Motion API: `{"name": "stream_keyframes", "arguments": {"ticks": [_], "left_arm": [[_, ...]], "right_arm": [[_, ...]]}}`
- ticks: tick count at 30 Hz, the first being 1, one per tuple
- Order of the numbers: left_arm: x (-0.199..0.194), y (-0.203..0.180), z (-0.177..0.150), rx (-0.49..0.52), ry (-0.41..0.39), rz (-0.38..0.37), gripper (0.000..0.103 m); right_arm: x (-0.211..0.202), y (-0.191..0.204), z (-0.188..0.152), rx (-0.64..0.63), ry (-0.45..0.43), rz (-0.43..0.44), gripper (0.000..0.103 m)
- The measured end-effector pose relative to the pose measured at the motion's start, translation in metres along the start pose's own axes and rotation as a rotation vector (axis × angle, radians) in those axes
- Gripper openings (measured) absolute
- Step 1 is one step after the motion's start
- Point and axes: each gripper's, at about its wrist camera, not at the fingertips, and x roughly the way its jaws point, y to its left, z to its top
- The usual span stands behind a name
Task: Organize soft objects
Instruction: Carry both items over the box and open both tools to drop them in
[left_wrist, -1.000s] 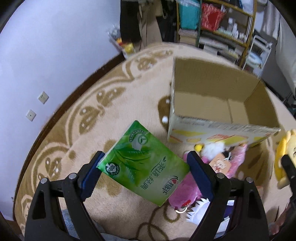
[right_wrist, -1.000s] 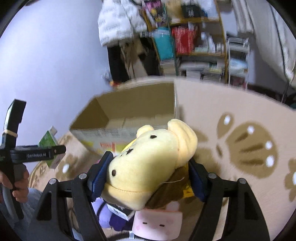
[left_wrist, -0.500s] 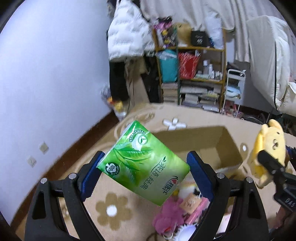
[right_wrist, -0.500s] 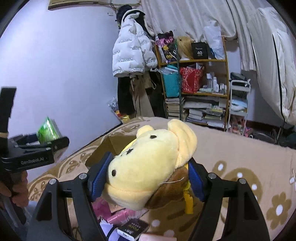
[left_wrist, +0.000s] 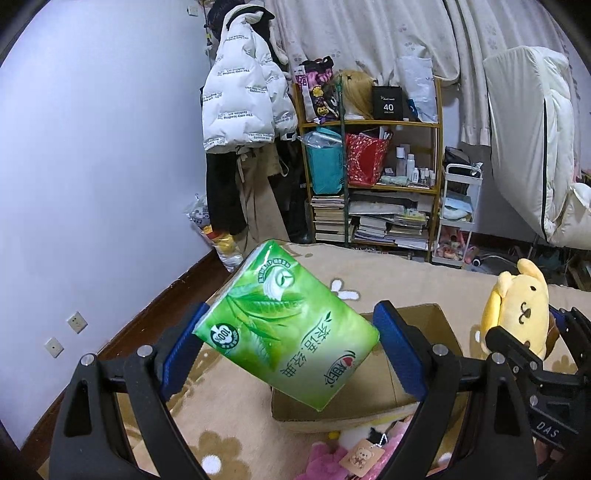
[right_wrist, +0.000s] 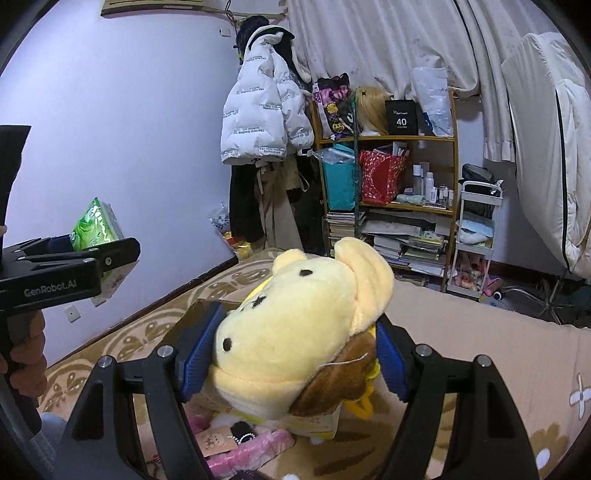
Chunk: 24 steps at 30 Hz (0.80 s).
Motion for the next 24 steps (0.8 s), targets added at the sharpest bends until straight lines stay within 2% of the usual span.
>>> {"name": "stream_keyframes", "arguments": {"ticks": [8,24], "left_arm": [[0.028,-0.001,-0.01,0.003,0.021,-0.02,0.089],[0.089,-0.004,-0.043,0.003,0.149,-0.056,0.089]], "right_arm": [[0.036,-0.003,0.009,-0.033,0.016,0.001,0.08],[0.092,-0.001,-0.025,-0.09,0.124,-0.013,0.08]]}}
